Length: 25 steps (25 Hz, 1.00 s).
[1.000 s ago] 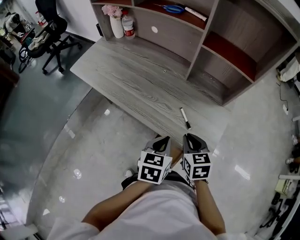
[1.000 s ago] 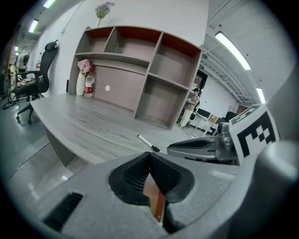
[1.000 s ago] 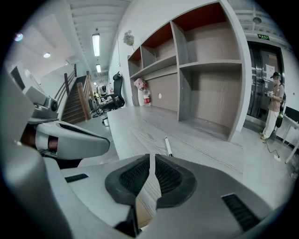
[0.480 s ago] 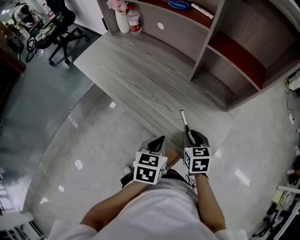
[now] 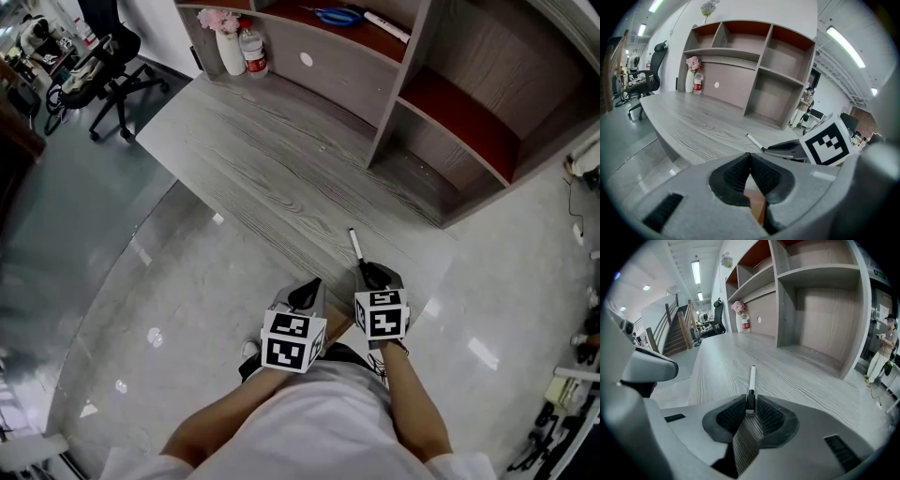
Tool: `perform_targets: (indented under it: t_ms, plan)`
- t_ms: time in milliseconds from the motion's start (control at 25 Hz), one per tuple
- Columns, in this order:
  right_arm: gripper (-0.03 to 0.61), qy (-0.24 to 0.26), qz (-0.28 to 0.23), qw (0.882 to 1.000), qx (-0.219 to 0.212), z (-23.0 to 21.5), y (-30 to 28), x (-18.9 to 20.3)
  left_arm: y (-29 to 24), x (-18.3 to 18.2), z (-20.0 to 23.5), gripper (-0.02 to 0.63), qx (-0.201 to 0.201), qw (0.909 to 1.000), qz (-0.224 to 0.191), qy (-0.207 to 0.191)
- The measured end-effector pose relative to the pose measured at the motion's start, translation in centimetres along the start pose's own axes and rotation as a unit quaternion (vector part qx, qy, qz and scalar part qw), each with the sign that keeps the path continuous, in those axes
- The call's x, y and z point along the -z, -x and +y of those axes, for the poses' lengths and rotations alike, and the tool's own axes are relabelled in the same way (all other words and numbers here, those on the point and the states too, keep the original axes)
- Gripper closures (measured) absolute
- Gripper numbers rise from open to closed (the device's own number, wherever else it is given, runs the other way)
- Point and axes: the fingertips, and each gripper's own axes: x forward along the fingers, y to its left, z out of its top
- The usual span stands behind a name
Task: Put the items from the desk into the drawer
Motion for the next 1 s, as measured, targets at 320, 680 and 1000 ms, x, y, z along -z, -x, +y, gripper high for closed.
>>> perform_targets:
  t_ms: [320, 680, 1000]
  plan:
    - [0.531, 0.002, -0.007, 1.000, 0.012, 0.3, 1.0, -0.3, 0.3, -0.1, -0.1, 0.612, 0.013, 0.9999, -0.001, -0.003]
    - [0.531, -0.015, -0.029, 0.999, 0.032, 2.7, 3.9, -0.2, 1.9, 0.5, -0.5, 0.612, 0.048, 0.9987, -0.001, -0.017]
    - [0.531, -0.021, -0.037, 0.998, 0.046, 7.2, 5.5, 0.6, 5.1, 2.0, 1.0, 0.612, 0.070, 0.9972, -0.003, -0.028]
